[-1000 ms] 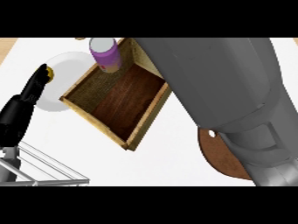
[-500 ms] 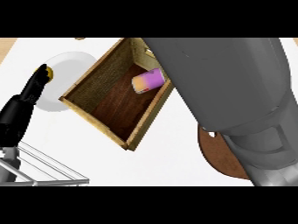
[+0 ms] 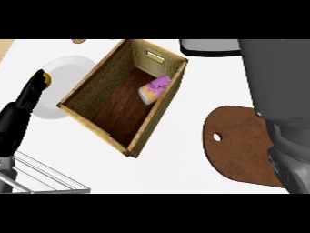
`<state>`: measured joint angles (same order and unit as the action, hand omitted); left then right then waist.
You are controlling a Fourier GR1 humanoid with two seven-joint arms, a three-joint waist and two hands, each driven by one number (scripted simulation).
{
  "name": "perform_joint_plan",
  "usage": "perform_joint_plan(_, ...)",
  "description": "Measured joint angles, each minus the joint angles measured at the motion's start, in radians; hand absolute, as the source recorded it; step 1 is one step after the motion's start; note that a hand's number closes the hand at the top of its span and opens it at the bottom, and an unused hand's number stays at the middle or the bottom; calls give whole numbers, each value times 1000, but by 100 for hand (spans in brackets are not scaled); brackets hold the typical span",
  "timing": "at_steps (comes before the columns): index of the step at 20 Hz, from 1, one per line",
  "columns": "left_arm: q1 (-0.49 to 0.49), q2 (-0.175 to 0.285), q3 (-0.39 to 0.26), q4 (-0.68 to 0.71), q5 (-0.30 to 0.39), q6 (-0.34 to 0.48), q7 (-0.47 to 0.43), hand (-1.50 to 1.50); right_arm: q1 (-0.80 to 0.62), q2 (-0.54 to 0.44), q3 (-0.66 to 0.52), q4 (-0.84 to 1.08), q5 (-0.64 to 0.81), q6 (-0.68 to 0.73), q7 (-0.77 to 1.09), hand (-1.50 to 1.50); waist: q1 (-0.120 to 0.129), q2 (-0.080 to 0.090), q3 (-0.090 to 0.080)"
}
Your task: Pick the can from the cutting board and place it in the basket
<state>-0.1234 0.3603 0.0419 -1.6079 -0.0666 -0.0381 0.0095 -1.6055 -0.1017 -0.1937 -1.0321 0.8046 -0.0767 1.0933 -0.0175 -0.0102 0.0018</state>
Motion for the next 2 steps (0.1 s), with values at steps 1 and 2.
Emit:
perform_joint_plan(1,6,1,3,-2,1,1,-2,0,17,-18,-13,-31,11,-7,3,-150,-5,-2,0)
perform_joint_plan(2,11,2,6,-4,1,3,4,0,40,-32,-24,-63,20,-12,6,-150,-10,-4,0)
